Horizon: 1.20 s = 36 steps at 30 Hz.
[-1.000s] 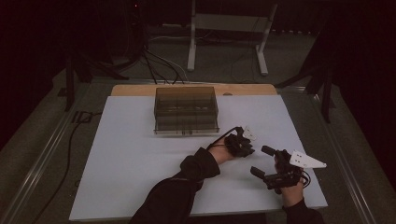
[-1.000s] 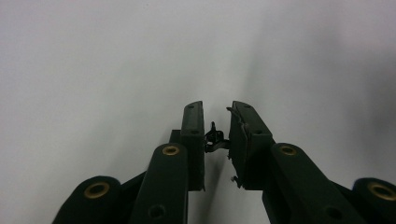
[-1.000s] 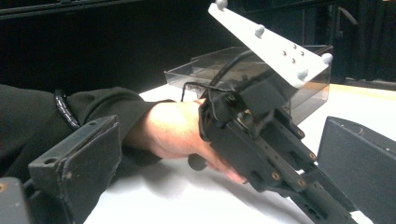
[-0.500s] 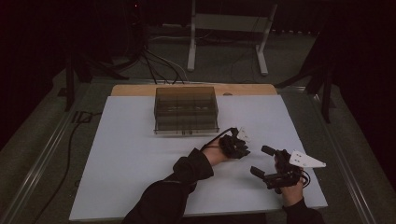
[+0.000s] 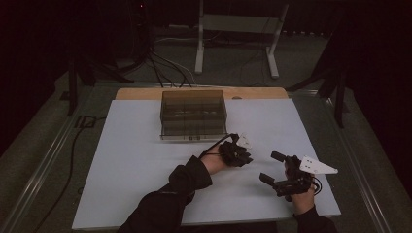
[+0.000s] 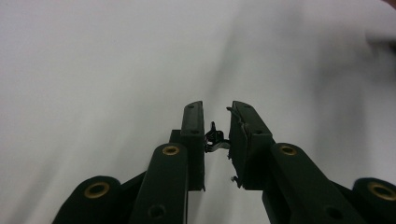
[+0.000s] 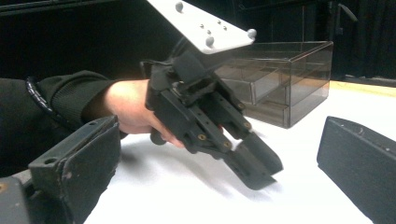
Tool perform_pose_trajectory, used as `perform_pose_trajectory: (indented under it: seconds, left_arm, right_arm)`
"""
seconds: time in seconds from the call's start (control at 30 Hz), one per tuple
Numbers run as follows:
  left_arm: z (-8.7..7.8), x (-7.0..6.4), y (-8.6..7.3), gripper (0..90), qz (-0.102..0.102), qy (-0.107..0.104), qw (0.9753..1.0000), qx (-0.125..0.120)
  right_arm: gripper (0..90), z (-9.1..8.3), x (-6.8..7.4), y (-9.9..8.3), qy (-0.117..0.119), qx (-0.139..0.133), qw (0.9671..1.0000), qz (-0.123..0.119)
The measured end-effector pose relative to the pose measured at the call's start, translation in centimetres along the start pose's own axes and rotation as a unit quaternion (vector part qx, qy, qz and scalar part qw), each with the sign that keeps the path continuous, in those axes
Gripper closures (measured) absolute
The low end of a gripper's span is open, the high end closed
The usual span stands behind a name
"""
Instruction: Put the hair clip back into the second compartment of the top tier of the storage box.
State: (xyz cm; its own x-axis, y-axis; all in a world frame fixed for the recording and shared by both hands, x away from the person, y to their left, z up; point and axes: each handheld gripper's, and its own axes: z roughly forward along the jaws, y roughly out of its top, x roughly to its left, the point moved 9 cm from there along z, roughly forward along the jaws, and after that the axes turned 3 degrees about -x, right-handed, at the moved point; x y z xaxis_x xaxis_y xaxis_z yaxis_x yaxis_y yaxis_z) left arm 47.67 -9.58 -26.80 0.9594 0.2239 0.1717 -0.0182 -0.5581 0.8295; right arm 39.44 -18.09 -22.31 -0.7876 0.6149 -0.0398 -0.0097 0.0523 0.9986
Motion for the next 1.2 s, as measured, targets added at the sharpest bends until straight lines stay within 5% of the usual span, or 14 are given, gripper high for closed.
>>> perform_pose_trajectory:
  seconds: [0.7, 1.2]
  left_arm:
    - [-3.4, -0.3, -0.8, 77.4, 0.0, 0.003, 1.0, -0.003]
    - [-6.4, 0.1, 0.2, 77.4, -0.003, 0.011, 0.9997, -0.024]
  right_arm:
    - [0.0, 0.0, 0.0, 0.1, -0.001, -0.001, 1.0, 0.002]
    - [0.0, 0.1, 0.0, 0.0, 0.0, 0.001, 1.0, 0.001]
